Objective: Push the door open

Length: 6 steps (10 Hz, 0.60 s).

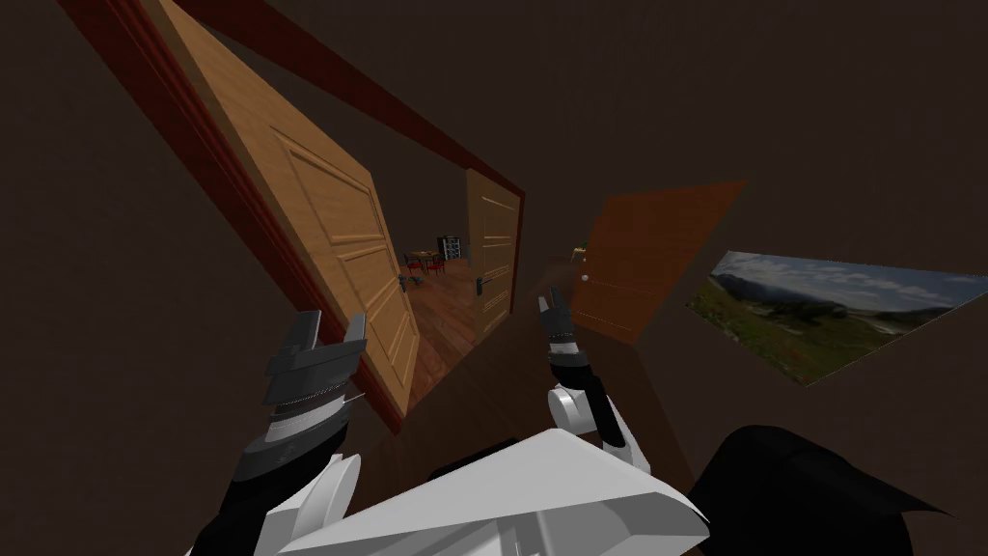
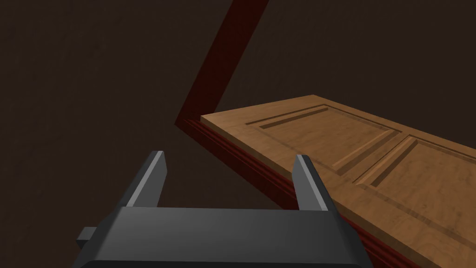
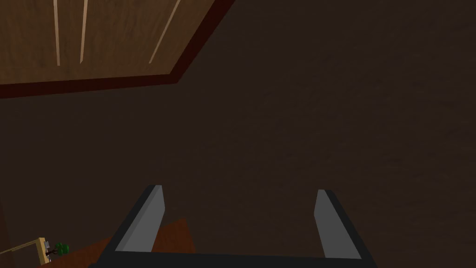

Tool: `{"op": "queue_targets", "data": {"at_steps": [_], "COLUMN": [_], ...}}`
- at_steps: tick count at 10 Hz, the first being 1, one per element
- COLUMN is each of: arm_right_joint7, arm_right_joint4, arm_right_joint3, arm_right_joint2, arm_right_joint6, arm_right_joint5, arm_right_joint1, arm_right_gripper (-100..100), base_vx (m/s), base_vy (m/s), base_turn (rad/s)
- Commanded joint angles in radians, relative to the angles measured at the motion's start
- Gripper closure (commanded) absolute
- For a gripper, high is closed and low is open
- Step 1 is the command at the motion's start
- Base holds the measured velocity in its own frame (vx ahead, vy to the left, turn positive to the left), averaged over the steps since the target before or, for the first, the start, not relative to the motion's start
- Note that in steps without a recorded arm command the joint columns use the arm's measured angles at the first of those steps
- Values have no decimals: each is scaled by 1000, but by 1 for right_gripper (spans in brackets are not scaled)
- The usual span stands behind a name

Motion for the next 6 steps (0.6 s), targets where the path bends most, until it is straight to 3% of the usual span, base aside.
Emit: {"op": "queue_targets", "data": {"at_steps": [1,6], "arm_right_joint7": [-5,-24], "arm_right_joint4": [30,154], "arm_right_joint3": [3,14], "arm_right_joint2": [-4,-19], "arm_right_joint6": [-3,-14], "arm_right_joint5": [2,9], "arm_right_joint1": [-17,-89], "arm_right_gripper": [-100,-100], "base_vx": [40,105], "base_vy": [46,-84], "base_turn": [-1,45]}}
